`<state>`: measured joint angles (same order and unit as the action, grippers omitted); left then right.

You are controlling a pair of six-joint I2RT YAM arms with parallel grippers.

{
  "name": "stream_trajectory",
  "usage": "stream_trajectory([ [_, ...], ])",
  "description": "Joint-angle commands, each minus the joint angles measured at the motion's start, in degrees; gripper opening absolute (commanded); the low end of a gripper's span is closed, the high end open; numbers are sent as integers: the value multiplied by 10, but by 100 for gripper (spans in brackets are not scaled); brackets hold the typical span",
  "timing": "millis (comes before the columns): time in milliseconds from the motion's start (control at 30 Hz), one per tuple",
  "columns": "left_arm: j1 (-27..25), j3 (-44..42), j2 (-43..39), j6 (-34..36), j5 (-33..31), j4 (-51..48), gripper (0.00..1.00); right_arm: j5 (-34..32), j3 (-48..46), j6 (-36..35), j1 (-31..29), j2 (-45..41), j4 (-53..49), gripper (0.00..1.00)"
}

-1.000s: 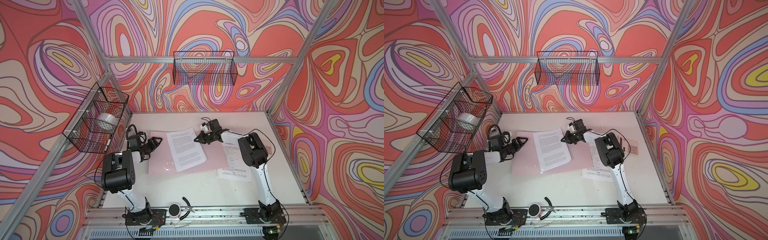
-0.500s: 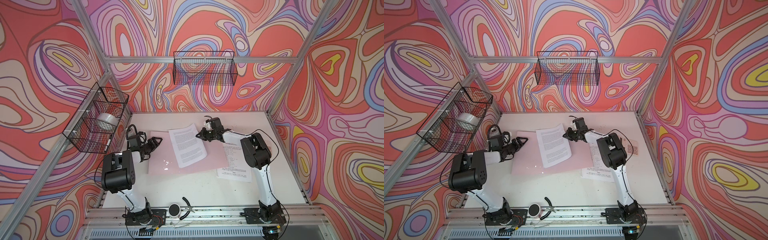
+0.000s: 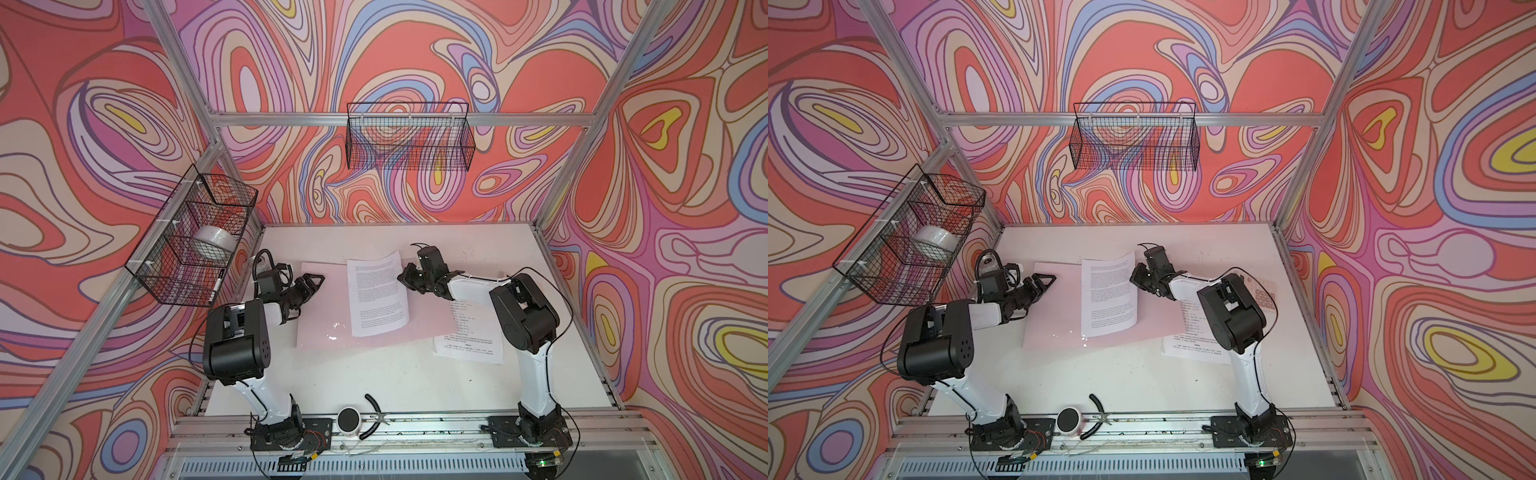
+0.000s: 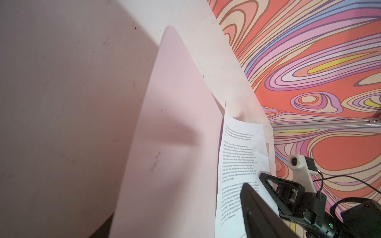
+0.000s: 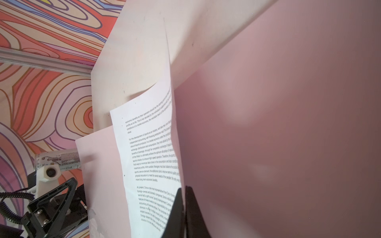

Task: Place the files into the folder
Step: 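Swing the raised folder cover over the sheet with the right gripper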

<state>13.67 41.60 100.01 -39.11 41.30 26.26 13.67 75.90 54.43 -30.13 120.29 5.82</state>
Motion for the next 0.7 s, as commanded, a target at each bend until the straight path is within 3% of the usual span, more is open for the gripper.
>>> stream_trajectory([
  [0, 4, -6, 8, -2, -3, 22, 73, -66, -13, 25, -11, -13, 6, 0],
  [667, 4, -14, 7, -10, -12, 32, 75, -120, 58, 79, -73, 38, -26, 0],
])
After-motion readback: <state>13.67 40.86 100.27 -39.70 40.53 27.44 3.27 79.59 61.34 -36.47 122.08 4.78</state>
